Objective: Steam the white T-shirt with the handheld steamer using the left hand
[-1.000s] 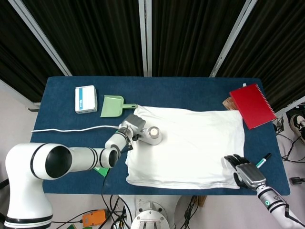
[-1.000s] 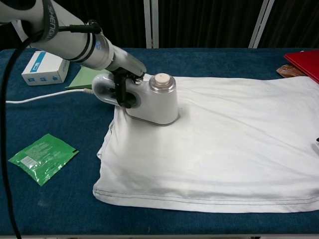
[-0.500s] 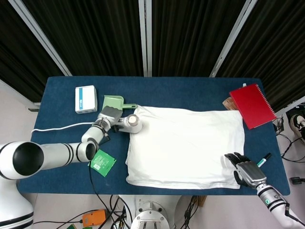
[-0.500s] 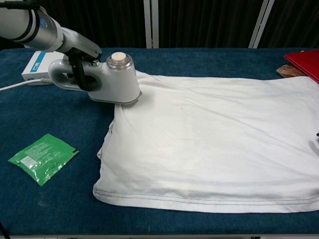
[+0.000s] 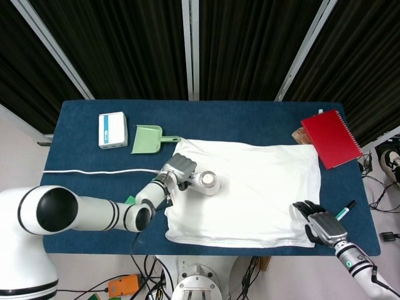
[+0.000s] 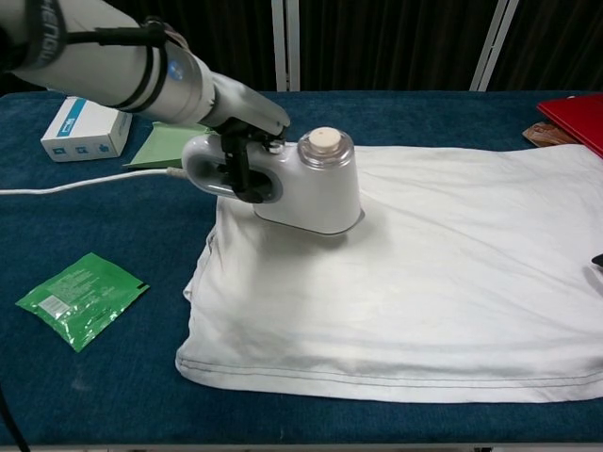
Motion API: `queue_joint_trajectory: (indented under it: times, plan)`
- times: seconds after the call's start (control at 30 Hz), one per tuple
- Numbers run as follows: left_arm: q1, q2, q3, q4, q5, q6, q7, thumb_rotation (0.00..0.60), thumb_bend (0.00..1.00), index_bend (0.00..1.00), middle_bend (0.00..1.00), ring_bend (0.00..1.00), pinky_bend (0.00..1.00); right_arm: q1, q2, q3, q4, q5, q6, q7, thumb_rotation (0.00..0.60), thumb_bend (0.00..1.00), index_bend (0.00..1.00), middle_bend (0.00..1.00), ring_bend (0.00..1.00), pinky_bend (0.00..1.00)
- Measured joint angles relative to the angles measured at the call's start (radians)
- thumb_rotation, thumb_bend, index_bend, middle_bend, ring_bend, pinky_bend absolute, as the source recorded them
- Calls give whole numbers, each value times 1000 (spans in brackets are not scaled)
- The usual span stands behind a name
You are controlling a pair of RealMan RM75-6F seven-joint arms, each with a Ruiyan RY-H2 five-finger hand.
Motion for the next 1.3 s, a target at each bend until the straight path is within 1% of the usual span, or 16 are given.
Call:
queue_joint_trajectory:
  times: [0.13,0.23,0.3,0.4,0.47,0.6,0.73,0.97,1.03,1.17,1.3]
  plan:
    - [-43,-53,-22,69,-109,-11,28,296,772,702,911,740,624,0,1,-1,6,2,1,8,600,878,67,142,45,183]
    - [-73,-89,-28,128,-193,-30,53,276,765,702,911,741,624,2,0,0,11,3,-3,12,600,878,67,142,45,183]
    - [-93,-112,-26,164,-249,-40,78,264,761,702,911,741,624,4,-1,0,13,3,-4,15,600,878,67,142,45,183]
    - [-117,-143,-17,212,-321,-49,119,265,758,702,911,740,624,6,-4,1,16,3,-6,18,600,878,66,142,45,183]
    - [-129,-157,-6,235,-351,-55,154,265,758,702,911,741,624,8,-5,1,17,5,-9,20,600,878,66,142,45,183]
    - [-142,-163,15,233,-379,-74,208,265,761,702,910,740,624,11,-7,2,21,9,-14,21,600,878,63,142,46,183]
    - [-140,-143,22,185,-356,-85,217,262,761,702,911,740,624,14,-9,2,23,9,-17,22,600,878,61,142,45,183]
    - [-124,-80,40,23,-234,-76,217,239,759,701,911,741,624,14,-12,1,26,13,-18,23,600,878,61,142,45,183]
    - [-120,-62,46,-19,-204,-76,213,241,757,702,910,741,624,13,-13,2,27,13,-15,24,600,878,61,142,46,183]
    - [-108,-9,54,-115,-141,-81,188,242,746,702,902,734,624,11,-14,2,30,11,-9,28,600,878,61,142,45,183]
    - [-99,55,63,-188,-81,-83,153,242,738,702,899,731,624,11,-12,1,30,8,-5,28,600,878,61,142,46,183]
